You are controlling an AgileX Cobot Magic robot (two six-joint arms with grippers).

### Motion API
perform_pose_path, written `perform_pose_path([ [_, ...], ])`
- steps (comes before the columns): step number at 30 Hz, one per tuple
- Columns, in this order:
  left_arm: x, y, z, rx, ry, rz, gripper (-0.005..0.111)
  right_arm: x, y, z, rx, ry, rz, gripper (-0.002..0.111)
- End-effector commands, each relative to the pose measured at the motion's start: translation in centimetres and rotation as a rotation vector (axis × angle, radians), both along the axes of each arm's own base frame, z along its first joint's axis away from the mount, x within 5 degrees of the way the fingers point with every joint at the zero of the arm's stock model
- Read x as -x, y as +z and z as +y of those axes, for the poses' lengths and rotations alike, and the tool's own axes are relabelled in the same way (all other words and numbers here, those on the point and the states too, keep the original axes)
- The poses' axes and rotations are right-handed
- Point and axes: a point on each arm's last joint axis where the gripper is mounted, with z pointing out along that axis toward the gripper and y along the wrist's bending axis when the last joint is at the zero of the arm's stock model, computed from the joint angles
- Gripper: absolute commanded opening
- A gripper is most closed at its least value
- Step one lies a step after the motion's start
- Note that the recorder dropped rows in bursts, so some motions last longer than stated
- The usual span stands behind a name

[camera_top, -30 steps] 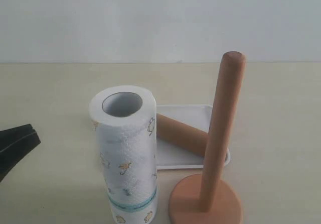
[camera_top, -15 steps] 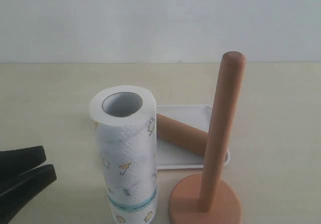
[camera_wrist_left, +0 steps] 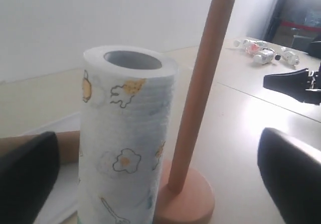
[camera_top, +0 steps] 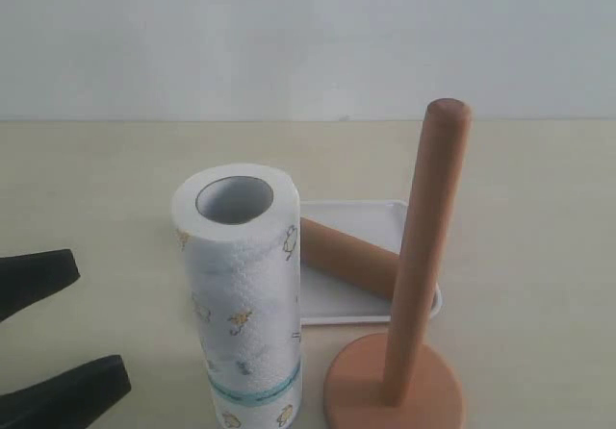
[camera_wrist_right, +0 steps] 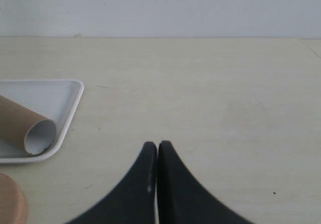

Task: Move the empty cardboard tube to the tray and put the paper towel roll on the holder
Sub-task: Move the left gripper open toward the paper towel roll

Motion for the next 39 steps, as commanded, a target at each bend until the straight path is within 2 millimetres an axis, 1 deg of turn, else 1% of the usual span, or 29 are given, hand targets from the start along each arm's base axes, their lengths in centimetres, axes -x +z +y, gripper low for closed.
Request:
perform_pose_path([
  [1,-0.2,-0.1,0.0,-0.075,0.009,-0.068,0.11,0.0,0.1,0.0,0.006,-0.005,-0.009,0.0],
  [4,-0.7,-0.7,0.5,-0.159,0.075,-0.061,0.11,0.0,0.1,0.0,0.006,-0.005,-0.009,0.0],
  [6,-0.7,-0.8,0.6,-0.188,0.079,-0.085,0.11,0.0,0.1,0.0,0.006,-0.005,-0.009,0.0],
  [10,-0.5,-0.5,0.3,-0.171,0.038,-0.125,0.11,0.0,0.1,0.0,0.006,-0.005,-0.009,0.0],
  [14,-0.5,-0.4,0.3,-0.179,0.038,-0.141,0.11,0.0,0.1,0.0,0.006,-0.005,-0.009,0.0],
  [20,-1.5,-0.9,-0.1,-0.167,0.017,-0.138,0.11,0.0,0.1,0.0,0.006,-0.005,-0.009,0.0],
  [25,-3.1,-1.7,-0.5,-0.149,0.012,-0.131,0.11,0.0,0.1,0.0,0.006,-0.005,-0.009,0.0],
  [28,-4.1,-2.7,-0.9,-0.155,-0.011,-0.147,0.11,0.0,0.1,0.0,0.006,-0.005,-0.009,0.0],
  [33,-5.2,-4.4,-1.7,-0.12,-0.076,-0.111,0.11,0.0,0.1,0.0,0.006,-0.005,-0.009,0.0],
  [36,-6.8,-5.6,-2.4,-0.181,-0.144,-0.102,0.11,0.0,0.1,0.0,0.006,-0.005,-0.009,0.0],
  [39,-8.3,-6.1,-3.0,-0.194,-0.201,-0.101,0.11,0.0,0.1,0.0,0.006,-0.005,-0.009,0.0],
])
